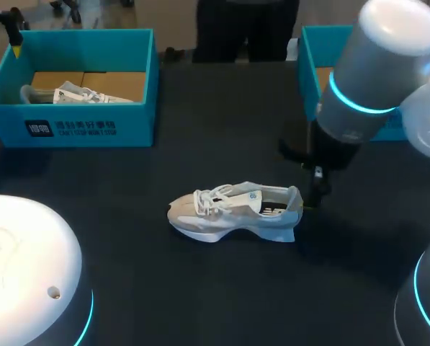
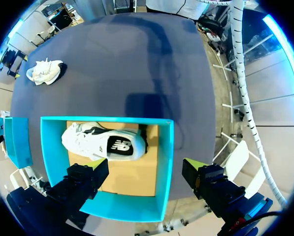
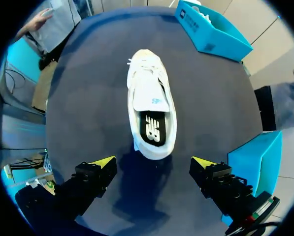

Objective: Take the shoe out of the shoebox, open the shoe tongue, remove and reinsert the insole, then place the shoe into the shoebox

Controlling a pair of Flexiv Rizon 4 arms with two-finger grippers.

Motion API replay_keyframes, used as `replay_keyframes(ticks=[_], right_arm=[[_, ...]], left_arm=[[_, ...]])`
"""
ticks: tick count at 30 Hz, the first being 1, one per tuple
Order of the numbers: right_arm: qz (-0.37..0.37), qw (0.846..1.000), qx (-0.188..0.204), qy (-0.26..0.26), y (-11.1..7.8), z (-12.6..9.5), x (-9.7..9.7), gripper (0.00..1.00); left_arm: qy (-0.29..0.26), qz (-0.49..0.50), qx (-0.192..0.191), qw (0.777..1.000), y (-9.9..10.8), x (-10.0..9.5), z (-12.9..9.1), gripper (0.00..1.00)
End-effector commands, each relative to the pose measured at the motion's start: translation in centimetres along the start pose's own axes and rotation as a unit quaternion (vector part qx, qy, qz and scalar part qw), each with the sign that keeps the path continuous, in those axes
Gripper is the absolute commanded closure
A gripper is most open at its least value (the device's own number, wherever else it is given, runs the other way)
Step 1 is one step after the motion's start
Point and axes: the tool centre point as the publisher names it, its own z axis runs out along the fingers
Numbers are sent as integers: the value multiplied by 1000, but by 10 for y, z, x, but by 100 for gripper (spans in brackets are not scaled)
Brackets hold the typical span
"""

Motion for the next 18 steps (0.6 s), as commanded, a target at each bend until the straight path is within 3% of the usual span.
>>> replay_keyframes(ticks=[1,11,18], right_arm=[[2,984,-177,7,-24,3,-4,0],[0,948,-316,31,-31,22,-2,0],[-1,944,-327,33,-30,26,-1,0]], left_arm=[[1,0,-1,1000,-1,0,0,0],[1,0,-1,1000,-1,0,0,0],[1,0,-1,1000,-1,0,0,0]])
